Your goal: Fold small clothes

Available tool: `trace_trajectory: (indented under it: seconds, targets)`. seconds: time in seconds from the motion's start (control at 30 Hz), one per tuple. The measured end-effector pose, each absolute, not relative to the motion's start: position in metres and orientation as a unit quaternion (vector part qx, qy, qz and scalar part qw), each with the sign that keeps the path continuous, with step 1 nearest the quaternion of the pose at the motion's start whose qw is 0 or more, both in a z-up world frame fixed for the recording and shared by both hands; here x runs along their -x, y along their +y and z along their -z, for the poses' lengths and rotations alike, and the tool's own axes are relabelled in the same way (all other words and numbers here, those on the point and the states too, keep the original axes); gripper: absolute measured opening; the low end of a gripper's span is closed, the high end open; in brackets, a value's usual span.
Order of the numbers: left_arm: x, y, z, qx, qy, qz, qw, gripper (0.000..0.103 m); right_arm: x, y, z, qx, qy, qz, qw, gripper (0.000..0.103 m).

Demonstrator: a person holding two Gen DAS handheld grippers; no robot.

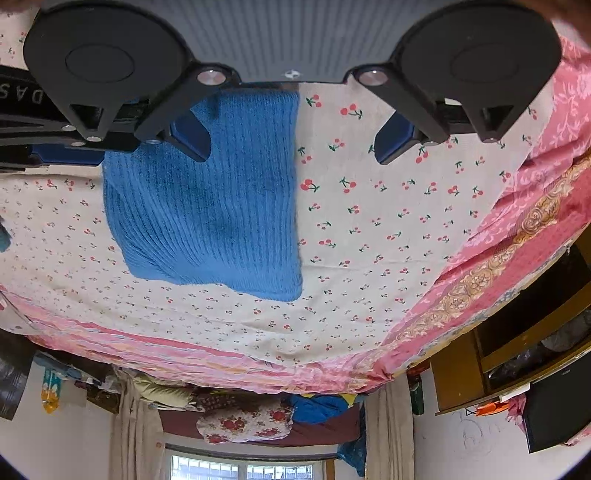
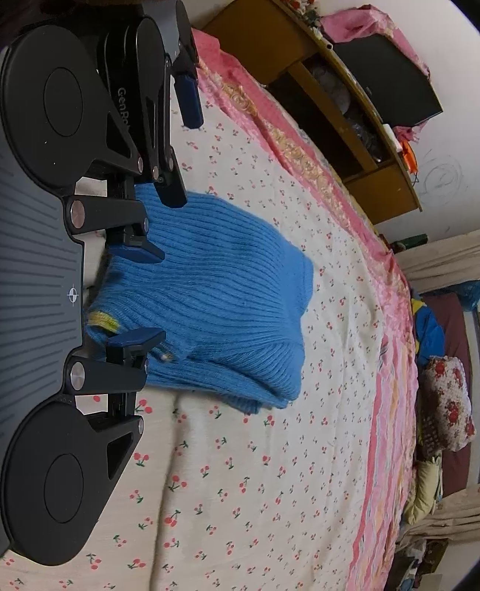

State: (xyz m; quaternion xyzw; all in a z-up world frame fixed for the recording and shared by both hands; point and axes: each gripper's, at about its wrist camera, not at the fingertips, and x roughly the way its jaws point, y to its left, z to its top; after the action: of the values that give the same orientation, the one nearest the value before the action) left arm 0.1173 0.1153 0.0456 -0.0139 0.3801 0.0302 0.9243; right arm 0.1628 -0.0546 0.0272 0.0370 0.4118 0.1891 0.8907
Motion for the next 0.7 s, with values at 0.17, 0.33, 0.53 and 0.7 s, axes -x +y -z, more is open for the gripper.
trace_trajectory:
  seconds: [0.17,0.33,0.53,0.7]
  targets:
    - [-0.1124,0.1097,-0.0447,0.006,0.385,-0.039,0.922,0.102,-0.1583,-0.0577,-0.0233,-0.038,0.416,-0.181,0.89,0.038]
    - [-0.1099,0.1084,-0.0429,0.003,0.389,-0.043,0.92,0.102,-0.1555,-0.059,-0.0203,-0.04,0.419,-0.178,0.89,0.038]
    - [-0.1079,0.108,-0.044,-0.002,0.391,-0.038,0.919,0.102,-0.1547,-0.0612,-0.0206,-0.045,0.419,-0.173,0.89,0.038]
    - [-0.108,0.1063,-0.0438,-0.006,0.394,-0.037,0.918,0.102,-0.1542,-0.0626,-0.0199,-0.047,0.42,-0.17,0.89,0.038]
